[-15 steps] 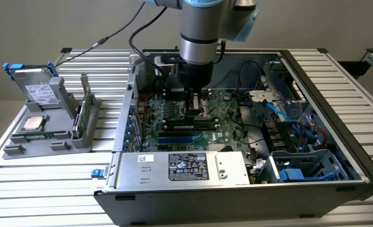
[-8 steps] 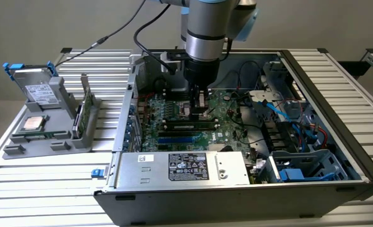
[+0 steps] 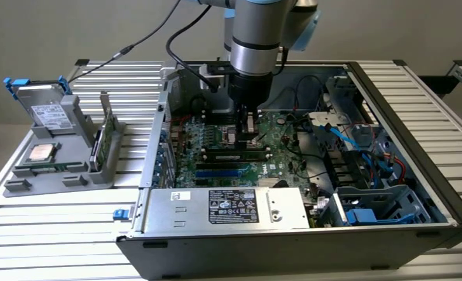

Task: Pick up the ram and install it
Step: 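Press down the ram until it locks into place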

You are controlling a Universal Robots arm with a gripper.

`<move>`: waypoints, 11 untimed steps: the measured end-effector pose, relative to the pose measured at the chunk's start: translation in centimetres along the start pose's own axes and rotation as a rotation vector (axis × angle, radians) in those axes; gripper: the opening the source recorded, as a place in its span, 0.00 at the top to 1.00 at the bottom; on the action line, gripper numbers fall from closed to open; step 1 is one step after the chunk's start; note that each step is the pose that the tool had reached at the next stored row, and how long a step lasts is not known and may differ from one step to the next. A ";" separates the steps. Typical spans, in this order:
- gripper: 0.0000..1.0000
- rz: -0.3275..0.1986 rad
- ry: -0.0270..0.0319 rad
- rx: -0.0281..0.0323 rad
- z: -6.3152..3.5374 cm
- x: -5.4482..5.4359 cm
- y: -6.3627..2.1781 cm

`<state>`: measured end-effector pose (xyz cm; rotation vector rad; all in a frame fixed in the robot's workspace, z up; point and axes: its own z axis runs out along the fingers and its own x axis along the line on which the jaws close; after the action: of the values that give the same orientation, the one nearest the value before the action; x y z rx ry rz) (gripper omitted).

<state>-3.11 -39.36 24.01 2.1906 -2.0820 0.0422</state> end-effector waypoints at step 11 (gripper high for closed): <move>0.90 0.000 -0.0001 0.0000 0.01 0.1 0.01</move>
<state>-3.12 -39.46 24.01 2.1907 -2.0820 0.0421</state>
